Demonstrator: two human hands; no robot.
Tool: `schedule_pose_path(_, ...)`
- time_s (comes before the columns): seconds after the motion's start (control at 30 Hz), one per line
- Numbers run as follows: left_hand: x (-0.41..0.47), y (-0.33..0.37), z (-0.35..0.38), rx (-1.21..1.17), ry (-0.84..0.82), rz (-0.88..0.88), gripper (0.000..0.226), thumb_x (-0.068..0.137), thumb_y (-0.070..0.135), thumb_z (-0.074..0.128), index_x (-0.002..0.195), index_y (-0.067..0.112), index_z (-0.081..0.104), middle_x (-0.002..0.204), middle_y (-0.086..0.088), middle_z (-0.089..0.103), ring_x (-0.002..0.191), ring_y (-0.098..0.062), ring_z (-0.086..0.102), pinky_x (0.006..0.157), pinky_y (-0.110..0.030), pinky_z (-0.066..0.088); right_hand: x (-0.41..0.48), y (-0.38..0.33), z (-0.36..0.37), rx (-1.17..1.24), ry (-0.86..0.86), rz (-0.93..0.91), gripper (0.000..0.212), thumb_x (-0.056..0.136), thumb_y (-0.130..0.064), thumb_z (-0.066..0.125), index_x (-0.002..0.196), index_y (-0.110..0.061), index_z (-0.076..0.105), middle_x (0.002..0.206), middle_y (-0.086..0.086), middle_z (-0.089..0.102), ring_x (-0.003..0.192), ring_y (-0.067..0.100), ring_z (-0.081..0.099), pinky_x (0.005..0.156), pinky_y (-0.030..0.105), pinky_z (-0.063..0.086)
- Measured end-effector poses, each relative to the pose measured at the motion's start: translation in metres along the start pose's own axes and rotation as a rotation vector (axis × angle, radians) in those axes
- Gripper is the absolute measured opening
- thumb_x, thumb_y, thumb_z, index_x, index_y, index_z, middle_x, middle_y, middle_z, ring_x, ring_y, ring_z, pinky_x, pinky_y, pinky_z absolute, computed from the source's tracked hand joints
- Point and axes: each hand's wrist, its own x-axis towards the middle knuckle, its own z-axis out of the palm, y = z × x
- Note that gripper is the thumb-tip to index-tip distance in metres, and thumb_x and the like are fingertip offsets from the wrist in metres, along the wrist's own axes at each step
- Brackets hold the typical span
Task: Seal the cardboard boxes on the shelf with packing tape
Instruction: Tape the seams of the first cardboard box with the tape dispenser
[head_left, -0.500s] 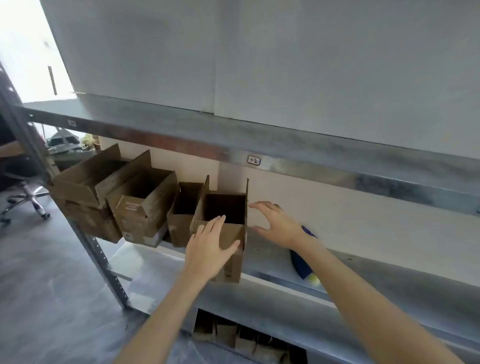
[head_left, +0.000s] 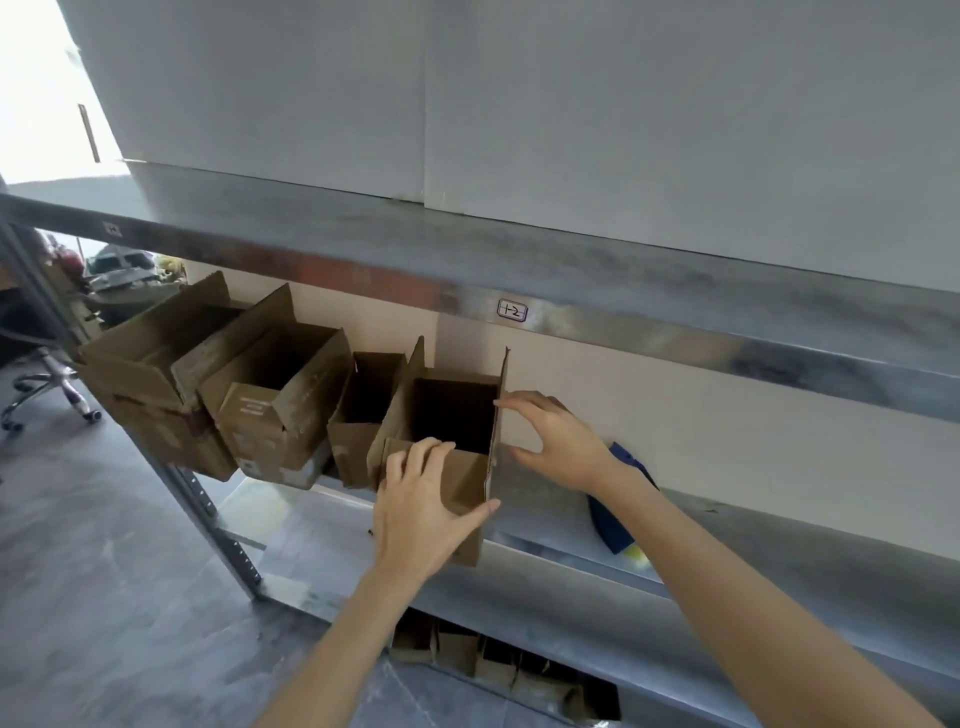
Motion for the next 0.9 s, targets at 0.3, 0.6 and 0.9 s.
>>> schedule_pose_path(0.3, 0.004, -0.012, -0.006, -0.094, -0.04, 0.071, 0.065, 0.072, 0.063, 0.068, 0.126, 0.03, 0.053, 0.131, 0.018, 0.045, 0.121, -0.01, 0.037, 0.07, -0.016, 0.043, -0.003, 0.0, 0.002, -0.048, 0.133, -0.001, 0.048, 0.084, -0.032, 0.071, 0.13, -0.025, 0.058, 0.145, -0.001, 0.044, 0.132, 0.021, 0.041, 0.099, 0.04, 0.045)
schedule_pose_path(0.6, 0.027, -0.044, -0.026, -0.131, -0.216, 0.267, 0.063, 0.069, 0.065, 0.062, 0.124, 0.039, 0.049, 0.131, 0.028, 0.038, 0.123, 0.0, 0.028, 0.067, -0.021, 0.042, -0.011, 0.003, -0.002, -0.077, 0.155, 0.066, 0.035, 0.081, -0.03, 0.071, 0.116, -0.028, 0.063, 0.122, -0.004, 0.057, 0.116, 0.017, 0.05, 0.096, 0.038, 0.045)
schedule_pose_path(0.9, 0.053, -0.063, -0.03, -0.251, -0.347, 0.38, 0.059, 0.074, 0.04, 0.072, 0.128, 0.037, 0.049, 0.14, 0.027, 0.033, 0.116, 0.002, 0.046, 0.085, -0.024, 0.051, -0.03, 0.004, -0.008, -0.081, 0.123, 0.168, 0.029, 0.084, -0.027, 0.07, 0.113, -0.024, 0.066, 0.114, -0.002, 0.059, 0.103, 0.018, 0.054, 0.089, 0.036, 0.044)
